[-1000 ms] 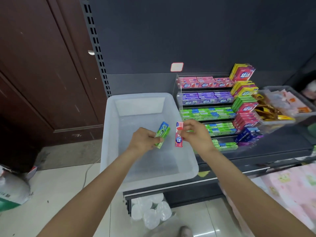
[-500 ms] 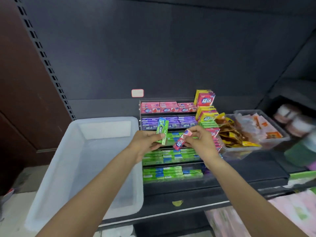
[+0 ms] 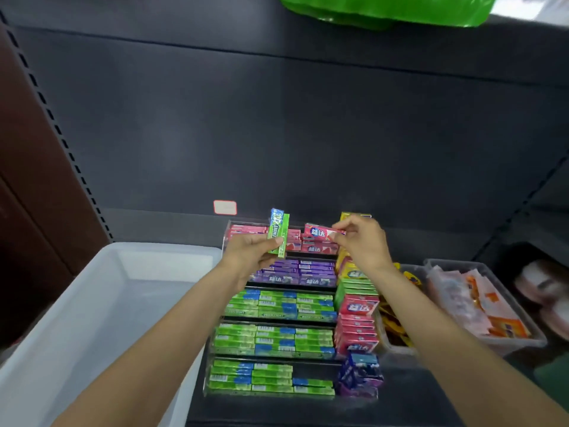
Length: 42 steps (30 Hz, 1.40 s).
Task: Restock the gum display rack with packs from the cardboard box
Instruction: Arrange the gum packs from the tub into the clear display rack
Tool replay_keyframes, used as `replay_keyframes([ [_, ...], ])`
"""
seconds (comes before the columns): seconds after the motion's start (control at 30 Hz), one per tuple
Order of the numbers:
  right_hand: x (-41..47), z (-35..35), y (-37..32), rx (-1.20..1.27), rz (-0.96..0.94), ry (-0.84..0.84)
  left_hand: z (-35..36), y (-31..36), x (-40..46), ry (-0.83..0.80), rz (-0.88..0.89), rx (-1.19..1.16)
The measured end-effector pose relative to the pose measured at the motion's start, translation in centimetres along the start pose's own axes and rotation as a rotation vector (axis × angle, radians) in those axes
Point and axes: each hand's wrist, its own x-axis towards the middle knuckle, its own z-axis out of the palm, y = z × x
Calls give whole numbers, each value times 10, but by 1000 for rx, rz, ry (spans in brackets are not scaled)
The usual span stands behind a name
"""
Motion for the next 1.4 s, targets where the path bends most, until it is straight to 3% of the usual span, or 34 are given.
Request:
replay_keyframes([
  [0.23, 44, 14, 0, -402, -200, -116, -1, 14, 26, 30, 21, 7],
  [0.4, 59, 21, 8, -555, -206, -131, -3, 13, 43, 18, 4, 32],
  [0.87, 67, 29, 25, -902, -404, -200, 1, 13, 65, 3, 14, 87],
  [1.4, 50, 40, 10, -1065, -467, -363, -3, 12, 51, 7, 43, 70],
])
